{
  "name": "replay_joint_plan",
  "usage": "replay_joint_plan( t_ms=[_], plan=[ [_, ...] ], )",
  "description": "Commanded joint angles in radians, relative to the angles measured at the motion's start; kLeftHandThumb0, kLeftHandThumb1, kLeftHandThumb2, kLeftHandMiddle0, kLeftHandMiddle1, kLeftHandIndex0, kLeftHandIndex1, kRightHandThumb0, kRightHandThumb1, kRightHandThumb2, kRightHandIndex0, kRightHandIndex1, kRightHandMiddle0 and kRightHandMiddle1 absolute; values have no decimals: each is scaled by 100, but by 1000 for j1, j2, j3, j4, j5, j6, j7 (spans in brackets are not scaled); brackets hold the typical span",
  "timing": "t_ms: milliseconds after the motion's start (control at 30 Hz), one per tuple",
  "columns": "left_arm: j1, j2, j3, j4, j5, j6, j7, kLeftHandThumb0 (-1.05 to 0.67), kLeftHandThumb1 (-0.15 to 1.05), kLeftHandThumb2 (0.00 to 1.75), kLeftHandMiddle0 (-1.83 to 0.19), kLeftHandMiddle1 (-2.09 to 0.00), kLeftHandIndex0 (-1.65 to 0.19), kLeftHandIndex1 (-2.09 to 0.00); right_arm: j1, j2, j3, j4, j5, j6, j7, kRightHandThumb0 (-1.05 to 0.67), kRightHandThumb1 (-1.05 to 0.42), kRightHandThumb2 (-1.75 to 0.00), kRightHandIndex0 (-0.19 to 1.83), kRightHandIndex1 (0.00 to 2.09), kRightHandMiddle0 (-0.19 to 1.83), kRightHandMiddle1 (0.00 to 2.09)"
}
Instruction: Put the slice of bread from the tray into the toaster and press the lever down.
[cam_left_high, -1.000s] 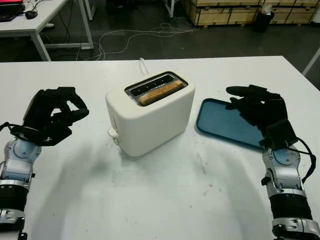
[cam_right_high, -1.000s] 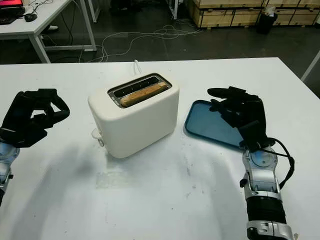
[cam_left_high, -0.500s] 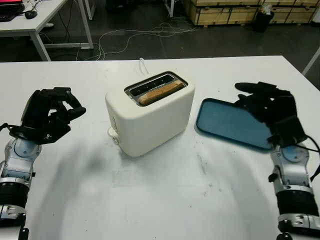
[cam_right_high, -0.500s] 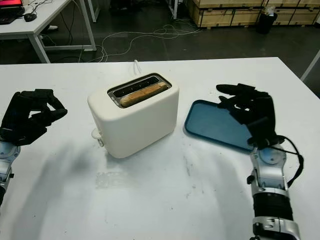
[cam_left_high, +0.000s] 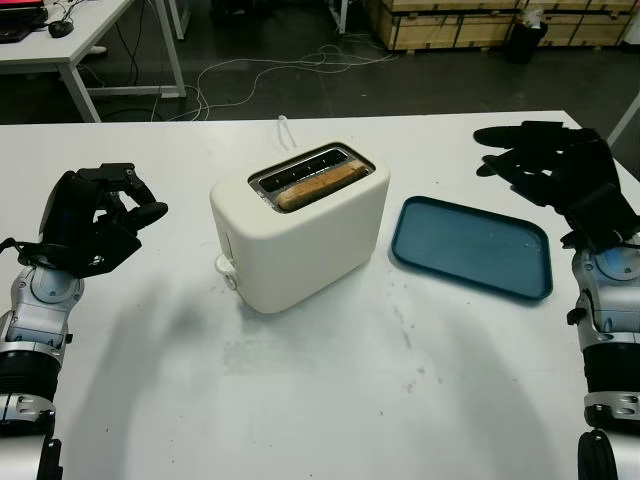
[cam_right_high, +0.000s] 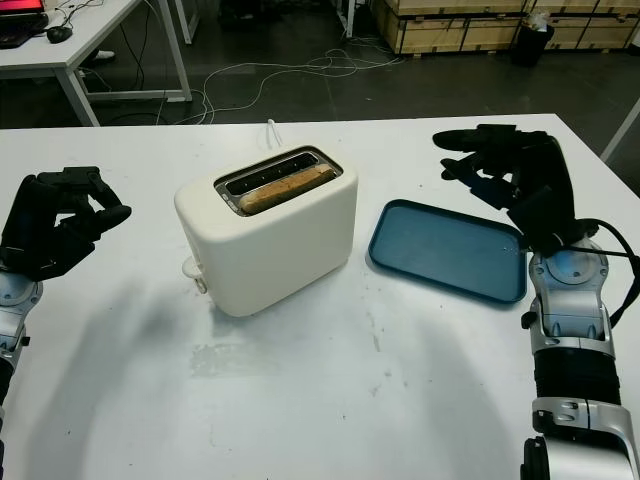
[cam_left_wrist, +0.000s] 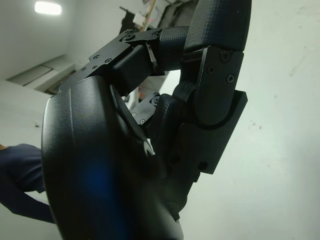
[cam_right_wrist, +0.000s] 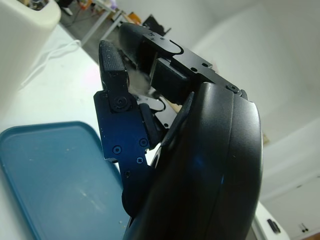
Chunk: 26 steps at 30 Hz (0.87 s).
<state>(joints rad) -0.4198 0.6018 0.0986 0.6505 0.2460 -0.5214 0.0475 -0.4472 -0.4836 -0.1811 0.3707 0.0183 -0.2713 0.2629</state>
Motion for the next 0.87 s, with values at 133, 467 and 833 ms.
replay_joint_plan(
  t_ms=[133,467,833],
  plan=[
    [-15,14,-11,-15,9,-5,-12,-105,92,25,-116,-140,-101,-126,3,9,7,5,-1,30,-7,-42,-92,-4,83,97,109,3],
    [-11,13,-12,-14,9,-13,-18,-105,92,24,-117,-138,-103,-123,8,15,10,6,-1,36,-5,-42,-92,-6,83,98,110,3],
    [-10,9,-12,-20,5,-5,-24,-105,92,24,-117,-138,-103,-124,13,15,15,-6,-8,40,-11,-42,-92,-7,83,99,110,2]
  ],
)
